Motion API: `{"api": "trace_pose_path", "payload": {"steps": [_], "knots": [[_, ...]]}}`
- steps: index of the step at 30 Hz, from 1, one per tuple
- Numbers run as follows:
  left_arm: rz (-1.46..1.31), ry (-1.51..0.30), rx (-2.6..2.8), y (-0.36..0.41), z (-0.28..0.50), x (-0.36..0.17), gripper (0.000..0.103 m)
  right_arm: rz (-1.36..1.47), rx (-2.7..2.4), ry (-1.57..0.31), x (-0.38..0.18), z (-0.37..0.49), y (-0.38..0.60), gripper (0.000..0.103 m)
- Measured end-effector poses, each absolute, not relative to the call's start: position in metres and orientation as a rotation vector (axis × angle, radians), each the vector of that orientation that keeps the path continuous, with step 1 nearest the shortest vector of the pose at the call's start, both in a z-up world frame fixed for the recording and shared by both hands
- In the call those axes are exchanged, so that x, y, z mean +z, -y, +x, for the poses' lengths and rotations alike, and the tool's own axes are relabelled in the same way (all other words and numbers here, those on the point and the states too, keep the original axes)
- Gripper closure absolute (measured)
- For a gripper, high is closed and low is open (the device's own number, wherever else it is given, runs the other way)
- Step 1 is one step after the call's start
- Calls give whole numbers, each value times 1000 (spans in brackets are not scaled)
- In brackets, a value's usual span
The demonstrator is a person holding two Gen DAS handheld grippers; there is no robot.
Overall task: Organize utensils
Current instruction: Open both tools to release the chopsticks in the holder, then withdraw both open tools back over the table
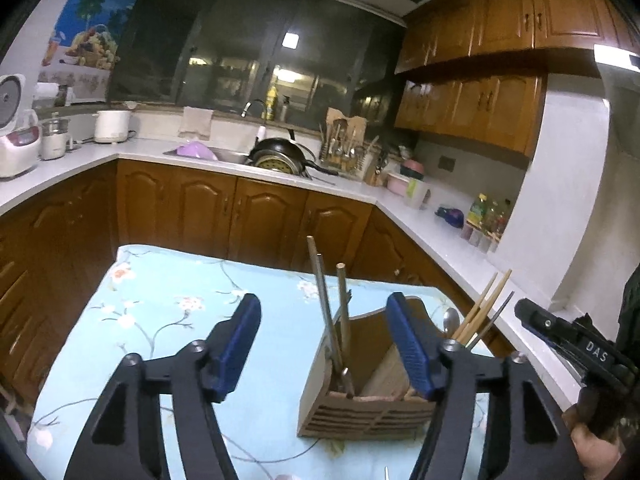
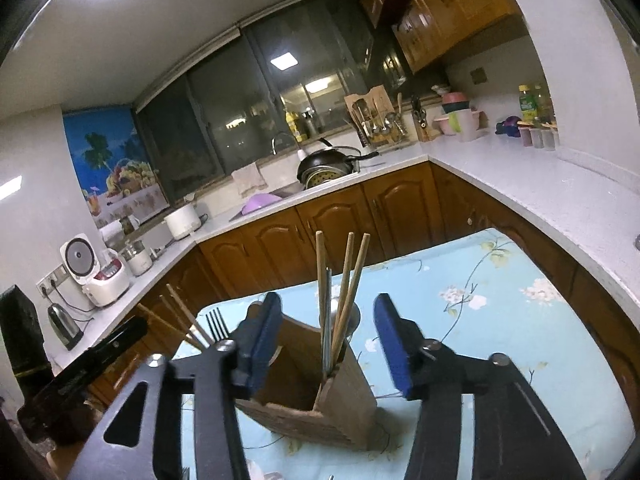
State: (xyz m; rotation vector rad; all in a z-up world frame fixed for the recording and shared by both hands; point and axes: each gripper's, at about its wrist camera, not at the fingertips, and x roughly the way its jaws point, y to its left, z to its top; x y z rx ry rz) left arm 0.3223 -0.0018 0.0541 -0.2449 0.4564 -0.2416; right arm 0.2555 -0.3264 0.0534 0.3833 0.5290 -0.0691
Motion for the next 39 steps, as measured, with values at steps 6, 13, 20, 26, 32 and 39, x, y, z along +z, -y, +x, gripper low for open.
{"api": "trace_pose_path", "payload": {"steps": [6,13,20,26,32,39], "knots": [[-245,-451,-184,-7,278,34,24,391,-63,-525,41,223,321,23],[-260,-507,-166,-5,230,12,23,392,-54,-550,18,182,307,22],[-299,-564,-141,-10,193,1,23,372,-59,-565,5,146,293,19],[-291,-583,-136,-9,170,5,23,355,-53,-592,-5,126,281,18],[-269,-582,-136,-8,147,6,23,350,-52,-606,-14,111,274,18],[-238,-567,-127,-14,126,9,23,320,-51,-616,-16,95,263,12]]}}
